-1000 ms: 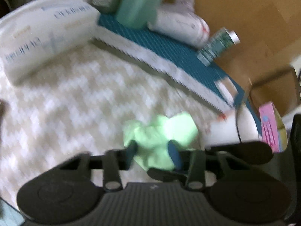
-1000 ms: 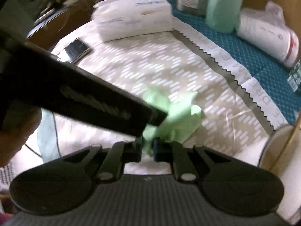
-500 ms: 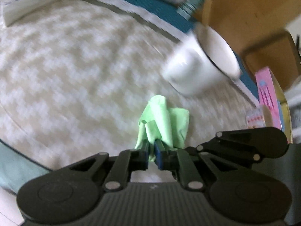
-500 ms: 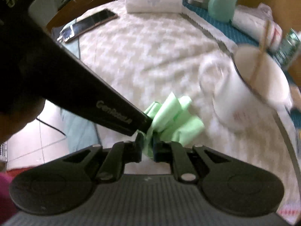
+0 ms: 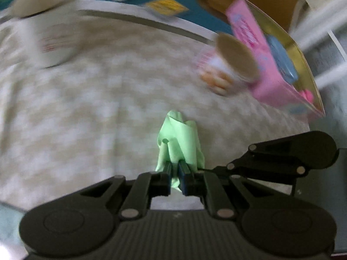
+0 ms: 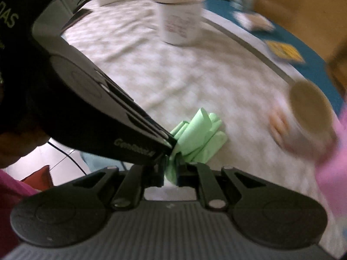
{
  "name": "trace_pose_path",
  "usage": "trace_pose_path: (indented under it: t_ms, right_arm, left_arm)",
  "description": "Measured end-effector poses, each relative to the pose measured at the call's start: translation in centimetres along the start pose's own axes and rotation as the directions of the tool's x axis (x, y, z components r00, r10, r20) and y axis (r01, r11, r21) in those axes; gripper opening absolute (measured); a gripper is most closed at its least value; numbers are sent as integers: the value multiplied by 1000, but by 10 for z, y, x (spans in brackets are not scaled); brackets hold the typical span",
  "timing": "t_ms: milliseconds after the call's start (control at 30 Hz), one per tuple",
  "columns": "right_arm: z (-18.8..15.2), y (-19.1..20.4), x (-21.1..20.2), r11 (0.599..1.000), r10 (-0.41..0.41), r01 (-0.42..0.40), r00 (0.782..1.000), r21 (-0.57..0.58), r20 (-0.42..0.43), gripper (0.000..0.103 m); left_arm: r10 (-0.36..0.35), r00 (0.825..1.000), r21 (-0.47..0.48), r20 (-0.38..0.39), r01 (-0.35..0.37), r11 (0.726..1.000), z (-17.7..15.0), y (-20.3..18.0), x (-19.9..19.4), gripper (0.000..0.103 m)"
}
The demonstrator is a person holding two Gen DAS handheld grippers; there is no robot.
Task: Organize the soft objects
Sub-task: 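Carry the green cloth into the gold tin and release it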
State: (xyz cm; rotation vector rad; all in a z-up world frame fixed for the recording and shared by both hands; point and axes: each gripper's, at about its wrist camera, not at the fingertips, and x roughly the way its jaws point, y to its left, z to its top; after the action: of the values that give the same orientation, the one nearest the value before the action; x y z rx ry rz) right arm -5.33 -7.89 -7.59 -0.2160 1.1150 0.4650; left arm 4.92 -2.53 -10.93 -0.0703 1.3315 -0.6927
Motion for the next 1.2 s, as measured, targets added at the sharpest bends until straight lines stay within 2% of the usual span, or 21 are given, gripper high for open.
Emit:
trace_pose_path:
  t_ms: [200,333,433,500,567,600,700,733,767,833,933,967,1000,1033,1067,1133,1200]
  right_arm:
    - [-50,-37,-27,985,-105,100,994,141,32,12]
    - [-79,-57,-37,963,-194,178,979,204,59,14]
    - [-92,-68,-41,944,-244,222,968,246,65,26]
    - [-99,-76,-45,939,-243,215,967,268,76,35]
    - [-101,-81,-47,940,-231,197,968,277,94,50]
    - [-101,-82,-48,943,-224,189,969,274,106,50]
    - [-99,-80,-47,958,-191,156,973,242,127,52]
    - [-98,-81,-46,961,-175,140,976,237,131,53]
    - [-96,-82,-44,963,-159,125,978,237,133,53]
    - [-92,-83,-39,968,-138,106,982,227,128,53]
    - [-87,-79,-33,977,-90,62,987,206,130,52]
    - [-85,-80,-30,978,-70,44,990,202,125,44]
    - [-84,-79,-26,981,-63,39,991,192,119,37]
    - [-84,-76,-26,984,-59,37,990,176,125,25]
    - [-82,-74,-27,987,-56,37,991,159,120,23]
    - [-81,-77,-34,987,-65,46,990,153,122,17]
    - [-80,-87,-52,983,-75,46,984,176,163,17]
  left_arm:
    - [-43,998,131,-43,48,990,6,-67,31,8]
    - [-48,998,188,-45,55,981,13,-101,52,9]
    - [-42,998,190,-43,50,981,19,-109,58,11]
    - [-29,998,181,-54,39,983,20,-111,59,11]
    - [-14,998,195,-60,26,980,21,-114,59,11]
    - [-8,998,197,-64,21,980,23,-116,62,11]
    - [12,998,183,-69,1,983,24,-120,59,23]
    - [35,998,188,-59,-24,982,24,-122,55,38]
    - [66,997,199,-39,-58,978,24,-124,51,45]
    - [115,993,230,-3,-112,967,22,-127,44,45]
    - [129,991,201,-36,-119,972,24,-122,49,39]
    - [133,989,184,-63,-119,976,24,-118,54,32]
    - [123,991,176,-46,-113,978,23,-117,54,26]
    - [97,993,186,-71,-83,979,22,-118,56,11]
    - [75,992,181,-98,-57,982,22,-119,57,10]
    - [80,993,203,-91,-60,977,25,-126,51,9]
    - [59,996,225,-63,-44,973,34,-138,39,8]
